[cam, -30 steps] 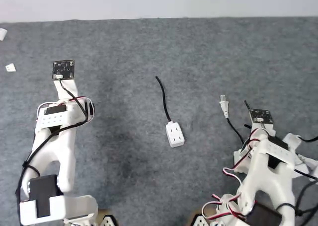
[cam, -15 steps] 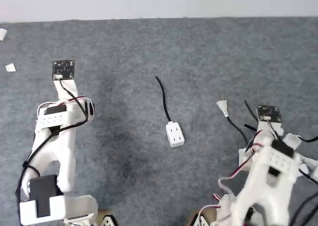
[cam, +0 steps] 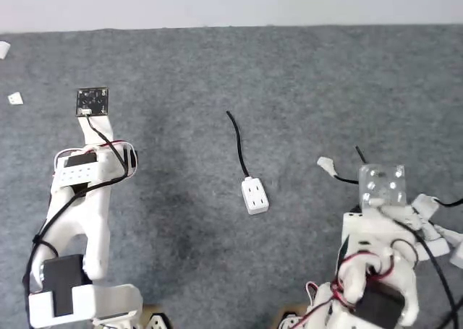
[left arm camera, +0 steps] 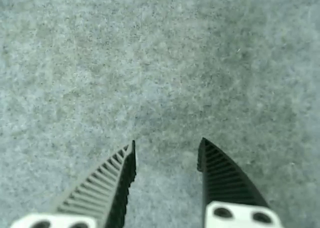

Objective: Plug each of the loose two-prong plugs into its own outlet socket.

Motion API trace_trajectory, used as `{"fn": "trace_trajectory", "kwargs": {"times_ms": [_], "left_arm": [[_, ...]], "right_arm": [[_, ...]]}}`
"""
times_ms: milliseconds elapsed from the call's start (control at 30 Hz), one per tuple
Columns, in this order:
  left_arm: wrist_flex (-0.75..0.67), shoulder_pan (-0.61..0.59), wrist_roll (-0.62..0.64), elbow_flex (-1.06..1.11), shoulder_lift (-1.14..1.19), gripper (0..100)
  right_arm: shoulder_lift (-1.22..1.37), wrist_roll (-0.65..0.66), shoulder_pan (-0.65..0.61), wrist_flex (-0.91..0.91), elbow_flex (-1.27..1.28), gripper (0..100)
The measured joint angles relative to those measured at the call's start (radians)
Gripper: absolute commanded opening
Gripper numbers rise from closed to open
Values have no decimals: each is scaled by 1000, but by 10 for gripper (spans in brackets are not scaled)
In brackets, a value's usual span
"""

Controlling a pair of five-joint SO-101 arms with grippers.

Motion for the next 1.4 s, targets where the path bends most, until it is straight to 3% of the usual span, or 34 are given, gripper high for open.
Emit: {"fn": "trace_trajectory", "kwargs": {"times_ms": [300, 667, 800, 1200, 1400], "left_arm": [[0, 0, 0, 0, 0, 195], [0, 0, 0, 0, 0, 195], [0, 0, -18, 0, 0, 195], [0, 0, -43, 0, 0, 195], [0, 0, -43, 0, 0, 195]], "right_arm": [[192, -71, -129, 0, -230, 8], [715, -60, -155, 95, -818, 8], [959, -44, -180, 95, -908, 8], [1550, -43, -184, -384, -924, 8], [1700, -43, -181, -457, -1000, 9]]}}
